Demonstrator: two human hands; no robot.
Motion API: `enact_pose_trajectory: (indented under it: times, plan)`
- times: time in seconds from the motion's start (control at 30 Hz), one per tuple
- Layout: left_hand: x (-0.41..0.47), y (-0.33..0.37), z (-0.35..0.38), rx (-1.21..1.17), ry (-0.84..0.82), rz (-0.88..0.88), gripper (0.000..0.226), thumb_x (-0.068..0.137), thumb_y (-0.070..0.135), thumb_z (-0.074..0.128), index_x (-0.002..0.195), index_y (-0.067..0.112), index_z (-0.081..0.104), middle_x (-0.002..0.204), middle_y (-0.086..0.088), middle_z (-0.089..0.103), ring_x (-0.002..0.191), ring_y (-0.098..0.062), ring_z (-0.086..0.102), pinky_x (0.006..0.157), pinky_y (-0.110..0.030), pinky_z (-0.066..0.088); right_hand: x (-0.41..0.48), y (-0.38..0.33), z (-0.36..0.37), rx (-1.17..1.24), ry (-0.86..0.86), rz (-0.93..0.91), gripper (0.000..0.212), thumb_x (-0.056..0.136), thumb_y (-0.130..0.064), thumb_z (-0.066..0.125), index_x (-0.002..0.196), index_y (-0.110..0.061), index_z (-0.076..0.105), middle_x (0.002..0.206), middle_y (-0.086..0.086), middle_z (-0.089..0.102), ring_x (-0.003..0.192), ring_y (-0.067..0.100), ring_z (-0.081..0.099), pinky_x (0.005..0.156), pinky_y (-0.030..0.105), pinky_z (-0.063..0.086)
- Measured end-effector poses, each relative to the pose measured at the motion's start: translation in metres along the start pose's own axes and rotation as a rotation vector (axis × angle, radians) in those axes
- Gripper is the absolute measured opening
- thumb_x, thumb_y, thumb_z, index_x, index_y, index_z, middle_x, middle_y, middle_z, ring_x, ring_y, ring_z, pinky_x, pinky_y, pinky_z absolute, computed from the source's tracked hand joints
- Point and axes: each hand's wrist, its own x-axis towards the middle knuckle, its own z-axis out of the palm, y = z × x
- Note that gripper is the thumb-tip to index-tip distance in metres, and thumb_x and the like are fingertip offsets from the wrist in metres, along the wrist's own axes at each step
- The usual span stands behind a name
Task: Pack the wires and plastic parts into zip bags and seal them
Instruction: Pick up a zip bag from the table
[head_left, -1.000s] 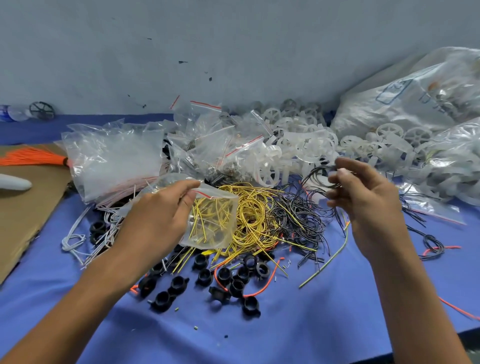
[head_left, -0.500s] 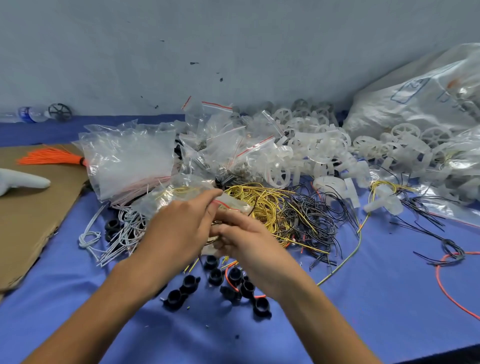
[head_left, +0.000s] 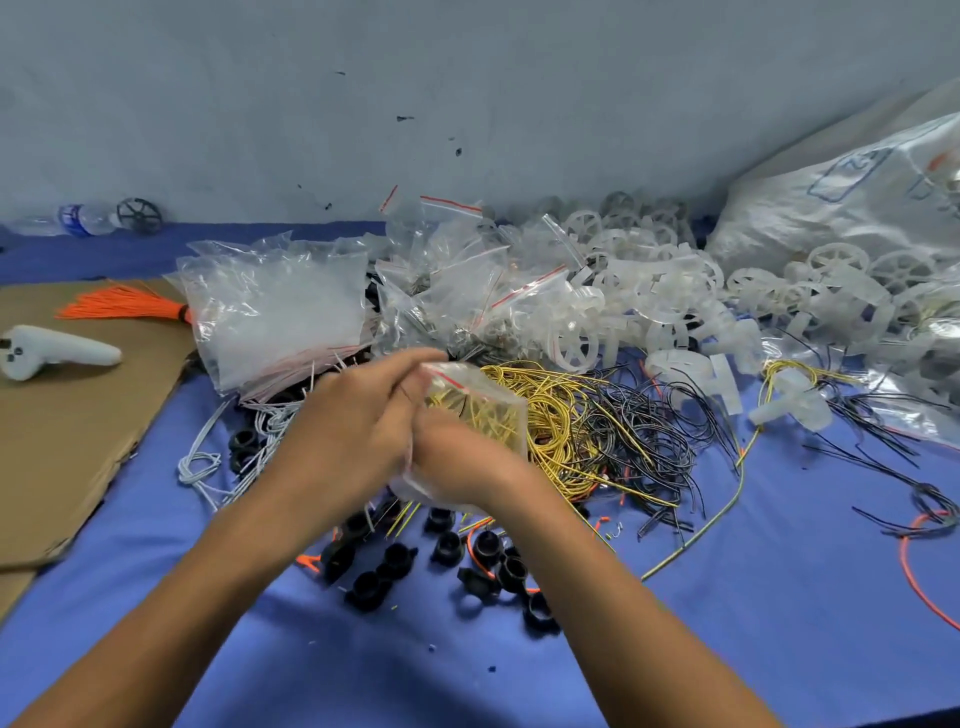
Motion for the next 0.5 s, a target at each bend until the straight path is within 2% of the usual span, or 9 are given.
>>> enact_pose_trajectory:
  times: [0.03, 0.07, 0.13, 0.2, 0.23, 0.3, 0.33, 0.4, 0.5]
  plan:
    - [0.004, -0.006, -0.003, -0.037, 0.033, -0.039, 0.024, 0.103, 0.026, 0.052, 0.118, 0.031, 0.071, 0.089, 0.008, 0.074, 0.083, -0.001, 0.065, 0.076, -0.025, 0.048, -0.011, 0.005, -0.011, -0.027, 0.025, -0.098, 0.022, 0.099, -0.006, 0.045, 0.113, 0.000, 0.061, 0.101, 0.017, 0.061, 0.092, 0.030, 0.056, 0.079, 0.029, 0.043]
    - [0.008, -0.011, -0.007, -0.096, 0.049, -0.068, 0.021, 0.103, 0.026, 0.053, 0.113, 0.031, 0.072, 0.079, 0.009, 0.071, 0.070, 0.003, 0.060, 0.069, -0.023, 0.046, -0.017, 0.005, -0.018, -0.096, 0.088, -0.113, 0.019, 0.097, -0.004, 0.046, 0.109, -0.004, 0.061, 0.098, 0.014, 0.061, 0.087, 0.029, 0.055, 0.078, 0.028, 0.043]
    - [0.015, -0.013, -0.017, -0.207, 0.037, -0.073, 0.022, 0.101, 0.035, 0.053, 0.102, 0.029, 0.074, 0.061, 0.008, 0.066, 0.052, 0.002, 0.048, 0.056, -0.020, 0.039, -0.030, 0.004, -0.029, -0.141, 0.307, -0.188, 0.028, 0.091, 0.002, 0.044, 0.111, -0.010, 0.060, 0.098, 0.006, 0.059, 0.086, 0.026, 0.056, 0.071, 0.029, 0.040]
    - [0.027, -0.012, -0.029, -0.200, 0.058, -0.029, 0.026, 0.101, 0.040, 0.050, 0.095, 0.030, 0.073, 0.055, 0.013, 0.061, 0.048, 0.002, 0.046, 0.050, -0.020, 0.038, -0.055, -0.003, -0.045, -0.040, 0.441, -0.339, 0.037, 0.089, 0.001, 0.045, 0.119, -0.016, 0.059, 0.093, 0.000, 0.063, 0.083, 0.026, 0.061, 0.067, 0.034, 0.042]
    - [0.036, -0.013, -0.036, -0.179, 0.093, -0.024, 0.025, 0.102, 0.040, 0.050, 0.096, 0.030, 0.072, 0.057, 0.013, 0.062, 0.051, -0.002, 0.048, 0.050, -0.024, 0.039, -0.067, -0.004, -0.053, 0.075, 0.518, -0.408, 0.038, 0.091, -0.002, 0.046, 0.123, -0.018, 0.060, 0.095, 0.001, 0.068, 0.086, 0.027, 0.064, 0.069, 0.037, 0.047]
    - [0.057, -0.014, -0.051, -0.203, 0.189, -0.053, 0.024, 0.103, 0.035, 0.050, 0.099, 0.028, 0.072, 0.059, 0.004, 0.060, 0.052, -0.008, 0.046, 0.049, -0.029, 0.038, -0.083, -0.002, -0.057, 0.298, 0.666, -0.495, 0.029, 0.096, -0.007, 0.048, 0.117, -0.017, 0.065, 0.099, -0.002, 0.072, 0.092, 0.021, 0.067, 0.078, 0.038, 0.051]
    - [0.068, -0.015, -0.060, -0.245, 0.244, -0.088, 0.024, 0.104, 0.031, 0.050, 0.096, 0.027, 0.072, 0.053, 0.004, 0.055, 0.047, -0.007, 0.041, 0.045, -0.026, 0.034, -0.086, -0.001, -0.054, 0.386, 0.674, -0.499, 0.025, 0.096, -0.008, 0.049, 0.111, -0.018, 0.067, 0.096, -0.007, 0.072, 0.091, 0.015, 0.067, 0.078, 0.035, 0.051]
    - [0.081, -0.017, -0.078, -0.319, 0.351, -0.150, 0.024, 0.105, 0.028, 0.049, 0.095, 0.025, 0.071, 0.042, 0.009, 0.046, 0.037, -0.004, 0.034, 0.038, -0.018, 0.026, -0.084, 0.007, -0.043, 0.510, 0.572, -0.447, 0.025, 0.091, -0.010, 0.049, 0.100, -0.021, 0.069, 0.086, -0.013, 0.070, 0.084, 0.008, 0.066, 0.074, 0.028, 0.051]
    - [0.085, -0.018, -0.091, -0.330, 0.438, -0.118, 0.024, 0.102, 0.030, 0.048, 0.101, 0.022, 0.071, 0.040, 0.009, 0.049, 0.033, -0.006, 0.037, 0.036, -0.017, 0.028, -0.059, 0.016, -0.013, 0.345, 0.306, -0.301, 0.028, 0.091, -0.013, 0.048, 0.103, -0.024, 0.071, 0.093, -0.012, 0.072, 0.088, 0.006, 0.065, 0.078, 0.027, 0.049]
